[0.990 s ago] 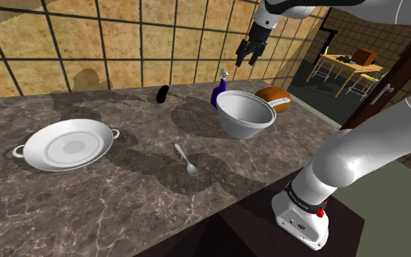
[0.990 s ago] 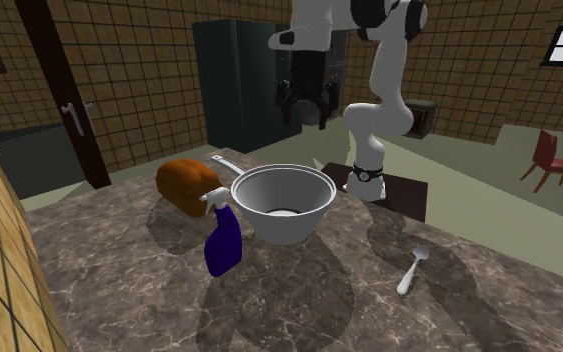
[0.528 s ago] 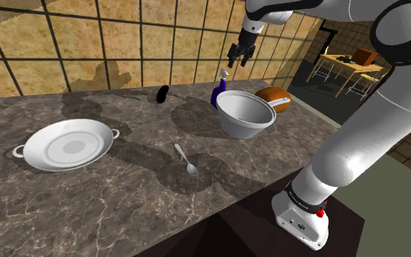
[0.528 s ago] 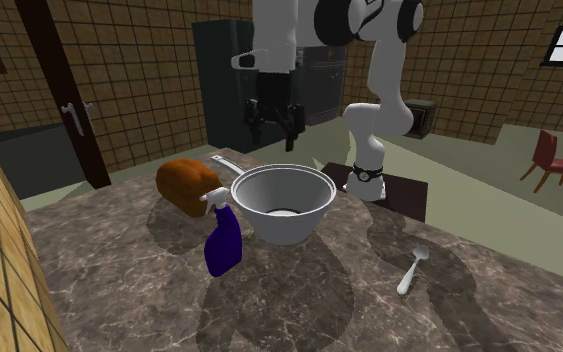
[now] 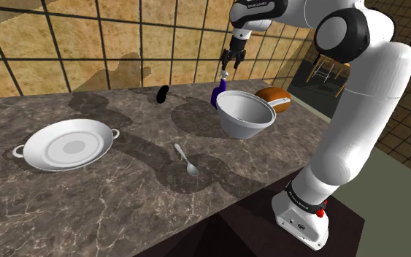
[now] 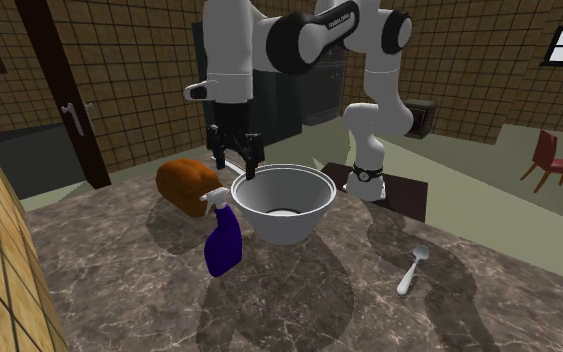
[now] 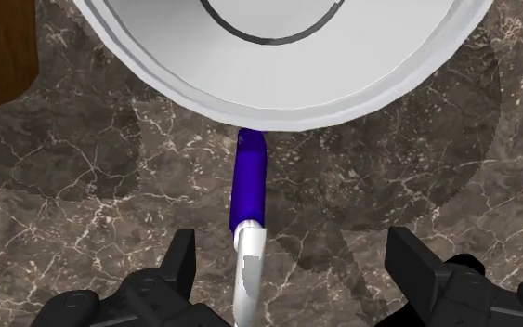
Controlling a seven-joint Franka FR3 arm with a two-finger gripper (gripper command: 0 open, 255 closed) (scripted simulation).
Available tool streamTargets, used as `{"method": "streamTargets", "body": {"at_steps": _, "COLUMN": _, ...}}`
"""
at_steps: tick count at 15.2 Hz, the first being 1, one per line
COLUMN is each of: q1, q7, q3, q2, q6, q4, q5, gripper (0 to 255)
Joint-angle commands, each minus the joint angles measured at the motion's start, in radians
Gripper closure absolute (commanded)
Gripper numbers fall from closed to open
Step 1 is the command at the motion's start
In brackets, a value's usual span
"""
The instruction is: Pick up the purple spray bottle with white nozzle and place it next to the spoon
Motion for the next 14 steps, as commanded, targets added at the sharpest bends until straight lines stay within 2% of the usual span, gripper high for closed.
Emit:
{"method": "streamTargets", "body": {"at_steps": 1, "q1": -0.019, "q7": -0.013, "q3": -0.002, "q2": 0.090, "q6": -0.017, "q4": 0.095, "q5": 0.019, "gripper": 0}}
{"method": "streamTargets", "body": {"at_steps": 2, "q1": -0.030, "q7": -0.019, "q3": -0.003, "q2": 0.135, "q6": -0.027, "q4": 0.145, "q5": 0.027, "gripper": 0}}
{"method": "streamTargets", "body": {"at_steps": 3, "q1": -0.031, "q7": -0.019, "q3": -0.002, "q2": 0.138, "q6": -0.028, "q4": 0.148, "q5": 0.027, "gripper": 0}}
{"method": "streamTargets", "body": {"at_steps": 10, "q1": -0.031, "q7": -0.025, "q3": 0.003, "q2": 0.162, "q6": 0.062, "q4": 0.081, "q5": 0.036, "gripper": 0}}
{"method": "streamTargets", "body": {"at_steps": 14, "q1": -0.031, "q7": -0.025, "q3": 0.003, "q2": 0.162, "q6": 0.062, "q4": 0.081, "q5": 0.036, "gripper": 0}}
